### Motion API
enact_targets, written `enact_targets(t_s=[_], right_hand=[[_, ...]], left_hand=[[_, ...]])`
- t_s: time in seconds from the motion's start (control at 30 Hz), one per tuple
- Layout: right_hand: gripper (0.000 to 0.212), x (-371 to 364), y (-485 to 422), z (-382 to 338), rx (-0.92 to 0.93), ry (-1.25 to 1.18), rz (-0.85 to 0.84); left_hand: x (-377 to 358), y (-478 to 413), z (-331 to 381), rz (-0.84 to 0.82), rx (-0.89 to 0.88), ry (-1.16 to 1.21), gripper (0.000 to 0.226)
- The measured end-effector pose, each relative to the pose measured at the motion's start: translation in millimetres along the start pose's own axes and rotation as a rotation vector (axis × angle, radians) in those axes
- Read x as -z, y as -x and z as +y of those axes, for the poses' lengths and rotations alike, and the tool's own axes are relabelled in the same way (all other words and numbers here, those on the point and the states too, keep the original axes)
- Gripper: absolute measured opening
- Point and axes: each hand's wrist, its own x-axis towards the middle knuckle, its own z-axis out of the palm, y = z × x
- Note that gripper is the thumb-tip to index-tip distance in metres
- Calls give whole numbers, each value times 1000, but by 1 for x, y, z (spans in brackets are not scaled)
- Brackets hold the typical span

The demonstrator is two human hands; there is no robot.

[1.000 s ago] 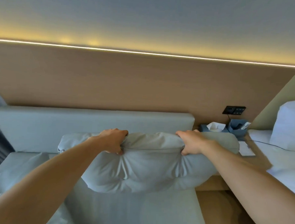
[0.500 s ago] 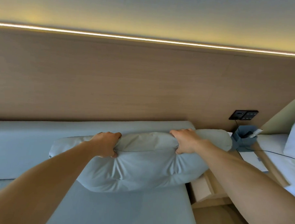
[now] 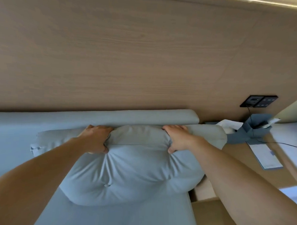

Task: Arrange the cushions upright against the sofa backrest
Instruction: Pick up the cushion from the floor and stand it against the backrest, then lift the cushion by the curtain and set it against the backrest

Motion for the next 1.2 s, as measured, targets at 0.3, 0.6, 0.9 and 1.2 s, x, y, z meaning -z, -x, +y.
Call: enact_targets(t_s=[0.3,0.6,0.9,1.2], right_hand=[[89,-18,56,-54,-129,196,245],[74,-65,174,-224,245,64,166],[73,-143,263,-437,368,-11,-130],[77,-217,308,-620,262,-157,-186]], left_hand=[[-9,83,39,205,237,37,100],[-15,321,36,221,452,375,91],[-82,525,-34,144,619,355,83],[-159,677,-154,130,510,339,77]])
